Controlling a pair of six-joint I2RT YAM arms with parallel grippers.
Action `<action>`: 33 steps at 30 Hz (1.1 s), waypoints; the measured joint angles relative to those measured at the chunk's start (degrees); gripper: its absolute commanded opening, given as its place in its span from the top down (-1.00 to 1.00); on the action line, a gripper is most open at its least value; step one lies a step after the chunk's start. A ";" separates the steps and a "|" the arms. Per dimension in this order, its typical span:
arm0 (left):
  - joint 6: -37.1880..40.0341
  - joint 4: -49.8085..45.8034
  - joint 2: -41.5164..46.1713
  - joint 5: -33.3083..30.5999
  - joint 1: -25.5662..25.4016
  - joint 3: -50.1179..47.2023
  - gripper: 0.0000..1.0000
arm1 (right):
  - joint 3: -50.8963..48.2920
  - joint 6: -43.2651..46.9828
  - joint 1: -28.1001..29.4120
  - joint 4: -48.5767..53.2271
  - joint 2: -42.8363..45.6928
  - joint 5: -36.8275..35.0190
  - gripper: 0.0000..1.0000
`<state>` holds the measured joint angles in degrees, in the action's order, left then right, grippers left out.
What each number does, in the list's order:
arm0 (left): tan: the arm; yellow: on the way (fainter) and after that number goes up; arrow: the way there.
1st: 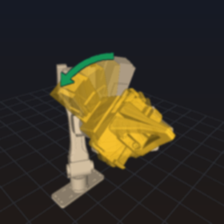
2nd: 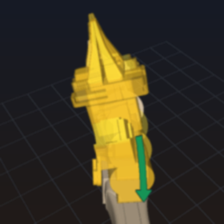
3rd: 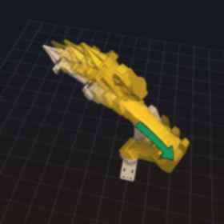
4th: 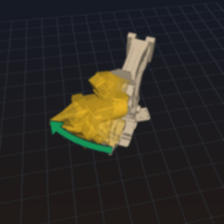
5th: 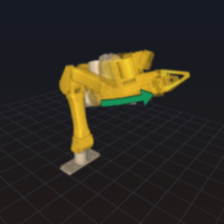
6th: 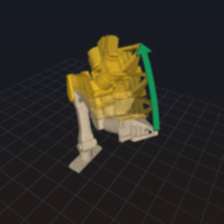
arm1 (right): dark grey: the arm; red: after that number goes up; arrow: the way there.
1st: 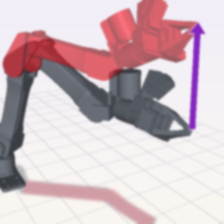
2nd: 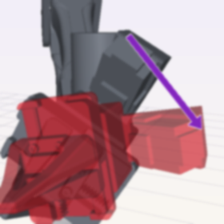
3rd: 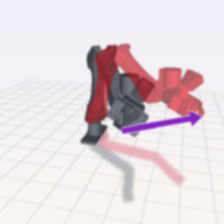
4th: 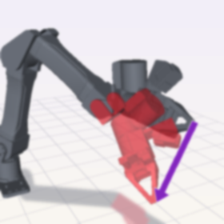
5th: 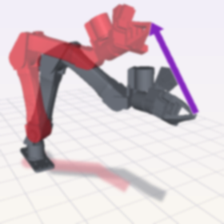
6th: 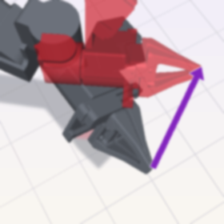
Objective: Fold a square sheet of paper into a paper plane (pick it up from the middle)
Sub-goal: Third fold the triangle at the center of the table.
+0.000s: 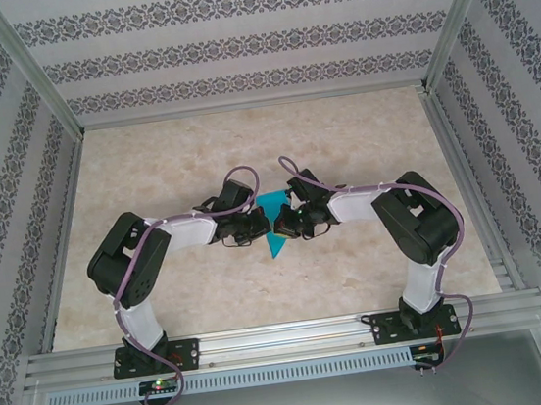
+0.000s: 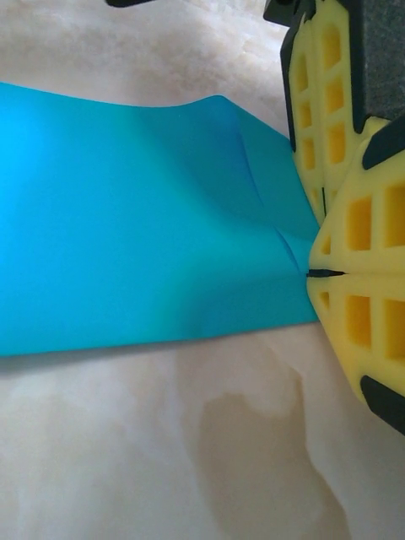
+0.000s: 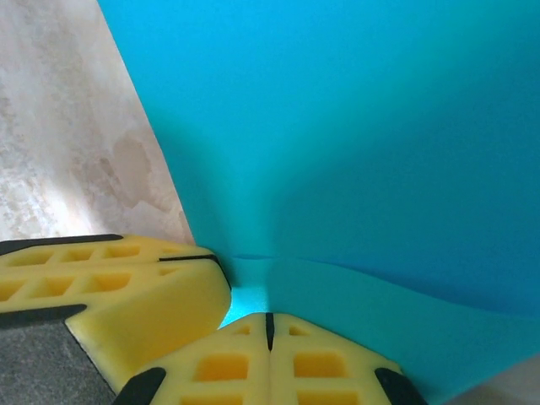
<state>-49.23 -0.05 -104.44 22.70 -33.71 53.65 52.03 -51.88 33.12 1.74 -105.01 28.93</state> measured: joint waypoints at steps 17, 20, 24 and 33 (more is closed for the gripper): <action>4.13 -7.34 -1.18 -2.49 -0.83 4.15 1.00 | -0.02 2.78 -2.75 -2.12 0.83 4.26 1.00; 4.33 -7.67 -1.18 -2.67 -0.83 4.31 1.00 | -0.07 3.80 -4.20 -2.19 0.81 4.59 1.00; 4.50 -8.13 -1.33 -2.82 -0.85 4.59 1.00 | -0.31 5.77 -5.66 -1.81 0.81 4.17 1.00; 5.51 -9.70 -1.73 -3.63 -1.16 5.70 1.00 | -1.86 8.92 -9.20 -0.66 0.81 3.08 1.00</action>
<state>-43.72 -9.76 -106.17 19.07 -34.87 59.35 50.17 -42.96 23.92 1.08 -104.20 32.01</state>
